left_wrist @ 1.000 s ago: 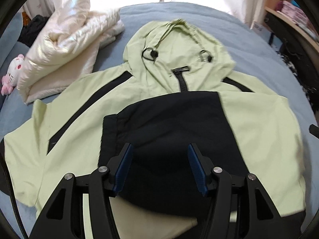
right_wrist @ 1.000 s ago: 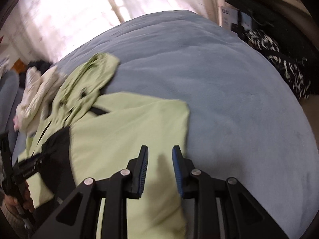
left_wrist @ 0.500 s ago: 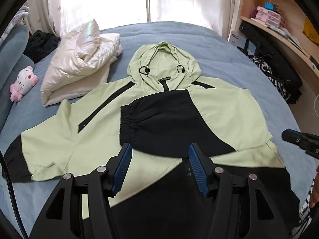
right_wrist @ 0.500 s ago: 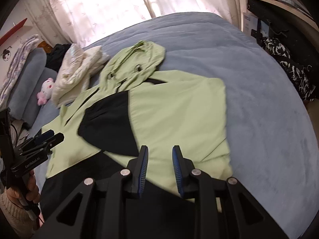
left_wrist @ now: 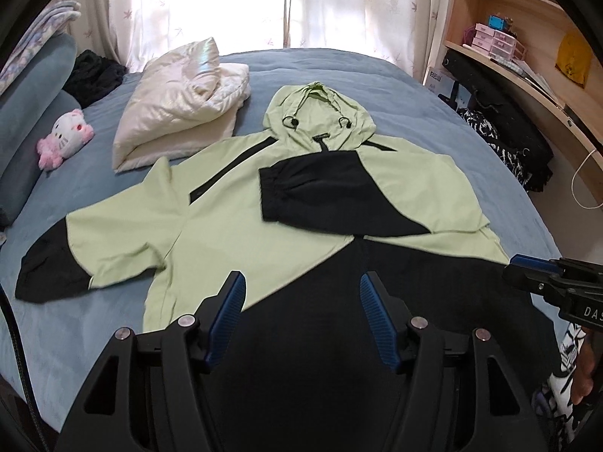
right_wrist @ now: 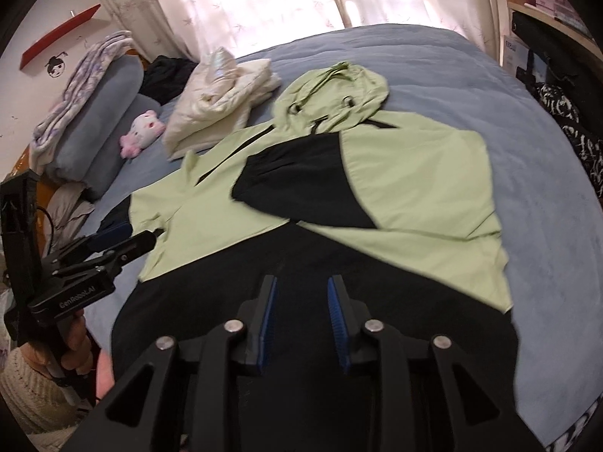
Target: Fold large clothes
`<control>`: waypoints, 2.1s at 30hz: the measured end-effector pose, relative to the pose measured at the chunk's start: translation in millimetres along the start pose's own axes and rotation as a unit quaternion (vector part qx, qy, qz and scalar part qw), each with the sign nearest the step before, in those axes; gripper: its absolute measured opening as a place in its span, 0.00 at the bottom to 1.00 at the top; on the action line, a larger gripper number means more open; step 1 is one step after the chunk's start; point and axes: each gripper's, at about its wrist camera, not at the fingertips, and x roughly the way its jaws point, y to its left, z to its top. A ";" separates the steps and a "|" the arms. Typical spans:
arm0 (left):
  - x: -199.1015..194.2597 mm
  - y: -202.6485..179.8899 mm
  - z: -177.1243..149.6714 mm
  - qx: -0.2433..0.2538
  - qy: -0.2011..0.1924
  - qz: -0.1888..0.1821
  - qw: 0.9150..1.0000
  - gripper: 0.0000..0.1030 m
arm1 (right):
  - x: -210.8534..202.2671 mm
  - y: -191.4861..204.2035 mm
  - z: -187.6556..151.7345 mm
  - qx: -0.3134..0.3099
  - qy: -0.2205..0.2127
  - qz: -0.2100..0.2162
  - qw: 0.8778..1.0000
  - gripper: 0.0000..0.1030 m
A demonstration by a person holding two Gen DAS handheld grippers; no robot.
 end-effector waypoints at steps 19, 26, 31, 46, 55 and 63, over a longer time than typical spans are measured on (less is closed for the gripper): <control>-42.3 110.1 -57.8 -0.062 -0.009 0.044 0.997 0.60 | 36.0 112.8 -27.6 -0.047 0.029 0.074 0.996 0.33; -40.4 163.1 -64.4 -0.106 -0.012 0.055 0.993 0.60 | 52.8 155.2 -7.8 -0.067 0.013 0.080 0.994 0.33; -30.3 196.8 -66.4 -0.133 -0.007 0.061 0.989 0.60 | 66.2 181.0 10.8 -0.073 -0.016 0.079 0.994 0.33; 24.4 323.9 -67.3 -0.241 -0.010 0.059 0.969 0.60 | 164.2 263.1 50.6 -0.108 -0.017 0.071 0.992 0.33; 66.0 430.9 -104.0 -0.405 -0.023 0.009 0.914 0.60 | 226.2 287.1 55.5 -0.121 0.006 0.061 0.991 0.33; 91.4 466.5 -113.4 -0.468 -0.053 -0.026 0.882 0.60 | 255.4 293.2 52.9 -0.117 0.025 0.068 0.990 0.33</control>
